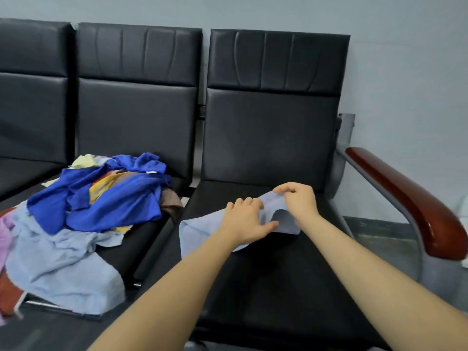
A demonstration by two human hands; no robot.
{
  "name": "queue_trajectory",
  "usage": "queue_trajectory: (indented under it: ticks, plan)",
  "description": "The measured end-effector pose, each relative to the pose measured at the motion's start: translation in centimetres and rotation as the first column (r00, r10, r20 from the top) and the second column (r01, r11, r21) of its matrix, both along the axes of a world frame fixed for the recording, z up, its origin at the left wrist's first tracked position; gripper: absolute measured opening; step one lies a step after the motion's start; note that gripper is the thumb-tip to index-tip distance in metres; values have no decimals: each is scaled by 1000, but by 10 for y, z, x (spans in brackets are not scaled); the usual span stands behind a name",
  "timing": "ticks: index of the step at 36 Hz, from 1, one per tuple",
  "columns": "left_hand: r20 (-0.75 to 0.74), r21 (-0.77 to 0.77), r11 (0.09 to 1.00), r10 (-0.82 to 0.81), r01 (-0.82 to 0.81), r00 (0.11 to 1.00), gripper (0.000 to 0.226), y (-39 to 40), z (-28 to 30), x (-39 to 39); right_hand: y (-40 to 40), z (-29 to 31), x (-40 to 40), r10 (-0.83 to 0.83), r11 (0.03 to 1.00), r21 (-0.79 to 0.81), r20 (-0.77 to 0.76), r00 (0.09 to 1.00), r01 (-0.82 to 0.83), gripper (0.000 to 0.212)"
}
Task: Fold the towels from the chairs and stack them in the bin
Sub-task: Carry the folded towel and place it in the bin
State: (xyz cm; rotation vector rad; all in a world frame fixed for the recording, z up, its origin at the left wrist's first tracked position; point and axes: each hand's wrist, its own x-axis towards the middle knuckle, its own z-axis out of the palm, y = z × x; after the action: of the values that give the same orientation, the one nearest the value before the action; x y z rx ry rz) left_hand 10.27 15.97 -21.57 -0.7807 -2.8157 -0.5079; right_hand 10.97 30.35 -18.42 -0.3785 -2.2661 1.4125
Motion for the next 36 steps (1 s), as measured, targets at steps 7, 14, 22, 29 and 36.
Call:
queue_trajectory:
  ticks: [7,14,22,29,36]
  plan:
    - [-11,102,988,116,-114,993,15,19,-6,7,14,2,2,10,1000,-12,30,1000,-10,35]
    - [51,266,943,191,-198,980,20,22,21,2,21,-8,15,212,858,462,80,974,-224,41]
    - [-111,184,982,75,-54,991,23,13,46,-7,11,-9,11,87,512,834,-288,954,205,29]
    - [-144,67,997,50,-41,988,15,-3,61,-6,7,11,7,26,392,880,-300,953,267,13]
    - [-85,-133,964,221,-230,972,17,-27,60,-8,24,24,11,-184,530,812,-170,968,244,21]
